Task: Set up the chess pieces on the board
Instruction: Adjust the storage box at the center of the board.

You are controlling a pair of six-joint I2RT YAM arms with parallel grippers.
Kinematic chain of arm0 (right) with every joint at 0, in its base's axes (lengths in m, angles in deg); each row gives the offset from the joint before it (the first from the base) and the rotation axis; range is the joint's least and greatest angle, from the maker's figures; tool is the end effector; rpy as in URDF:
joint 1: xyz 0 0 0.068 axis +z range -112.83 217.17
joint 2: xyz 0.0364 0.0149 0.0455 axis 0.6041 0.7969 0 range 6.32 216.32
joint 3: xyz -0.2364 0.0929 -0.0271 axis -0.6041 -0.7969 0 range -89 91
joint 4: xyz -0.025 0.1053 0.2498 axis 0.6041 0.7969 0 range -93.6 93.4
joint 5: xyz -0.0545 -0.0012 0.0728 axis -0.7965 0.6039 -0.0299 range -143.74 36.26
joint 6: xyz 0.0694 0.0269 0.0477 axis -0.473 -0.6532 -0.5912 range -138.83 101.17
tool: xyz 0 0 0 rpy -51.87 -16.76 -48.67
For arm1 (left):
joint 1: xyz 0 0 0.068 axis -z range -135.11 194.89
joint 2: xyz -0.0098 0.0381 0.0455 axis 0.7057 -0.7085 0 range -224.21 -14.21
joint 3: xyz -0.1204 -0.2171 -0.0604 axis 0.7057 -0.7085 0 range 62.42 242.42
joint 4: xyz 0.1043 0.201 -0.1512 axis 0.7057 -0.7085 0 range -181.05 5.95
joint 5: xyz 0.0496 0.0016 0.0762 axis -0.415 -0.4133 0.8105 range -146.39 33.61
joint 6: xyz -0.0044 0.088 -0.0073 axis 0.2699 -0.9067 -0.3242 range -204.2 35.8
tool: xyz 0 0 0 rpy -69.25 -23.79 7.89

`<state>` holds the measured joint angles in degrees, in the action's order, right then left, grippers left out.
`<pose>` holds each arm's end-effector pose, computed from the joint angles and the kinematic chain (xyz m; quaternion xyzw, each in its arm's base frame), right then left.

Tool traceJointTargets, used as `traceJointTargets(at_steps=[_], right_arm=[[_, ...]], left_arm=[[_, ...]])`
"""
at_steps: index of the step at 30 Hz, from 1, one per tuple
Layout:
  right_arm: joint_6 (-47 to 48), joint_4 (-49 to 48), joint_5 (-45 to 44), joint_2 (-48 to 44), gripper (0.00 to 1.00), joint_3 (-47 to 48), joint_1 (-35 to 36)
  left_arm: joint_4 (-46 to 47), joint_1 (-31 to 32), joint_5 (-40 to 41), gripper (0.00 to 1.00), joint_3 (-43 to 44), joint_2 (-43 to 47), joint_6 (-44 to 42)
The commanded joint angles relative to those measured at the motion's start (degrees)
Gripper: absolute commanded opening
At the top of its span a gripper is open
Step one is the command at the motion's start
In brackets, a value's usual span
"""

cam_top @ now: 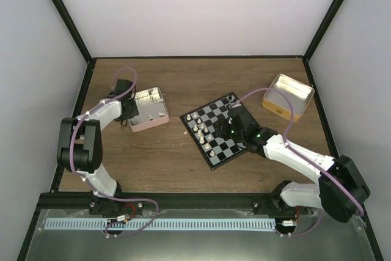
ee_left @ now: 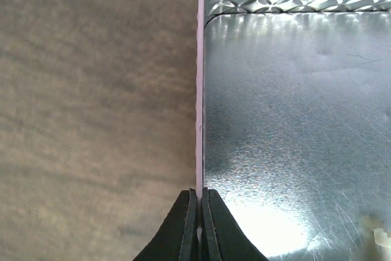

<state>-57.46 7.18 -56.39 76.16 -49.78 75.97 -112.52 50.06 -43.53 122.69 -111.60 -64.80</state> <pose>0.2368 0.1858 0.1646 0.0081 0.9112 0.2409 0.3341 0.3549 -0.0146 0.1135 -0.1438 0.9608 0.0622 0.2287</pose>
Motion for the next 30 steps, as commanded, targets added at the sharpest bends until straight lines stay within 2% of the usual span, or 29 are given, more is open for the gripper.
traceJointTargets(at_steps=[1,7,14,23,30], right_arm=[[0.04,-1.88,0.19,-0.82,0.53,-0.23,-0.31],[0.17,-2.73,0.43,-0.42,0.53,-0.49,-0.29],[-0.29,-3.87,1.49,0.62,0.53,-0.33,-0.35],[-0.65,-4.46,2.13,1.93,0.53,-0.02,-0.35],[-1.00,-4.55,2.00,2.12,0.53,-0.59,-0.31]], left_arm=[[-3.36,-0.34,-1.09,0.04,-3.50,4.56,7.00],[-2.82,-0.08,-4.79,0.04,-11.47,11.80,13.37],[-2.75,1.61,-5.50,0.04,-19.68,20.66,21.14],[-7.51,9.46,0.55,0.05,-22.33,24.55,30.55],[-11.35,13.30,3.60,0.20,-21.89,24.96,32.12]])
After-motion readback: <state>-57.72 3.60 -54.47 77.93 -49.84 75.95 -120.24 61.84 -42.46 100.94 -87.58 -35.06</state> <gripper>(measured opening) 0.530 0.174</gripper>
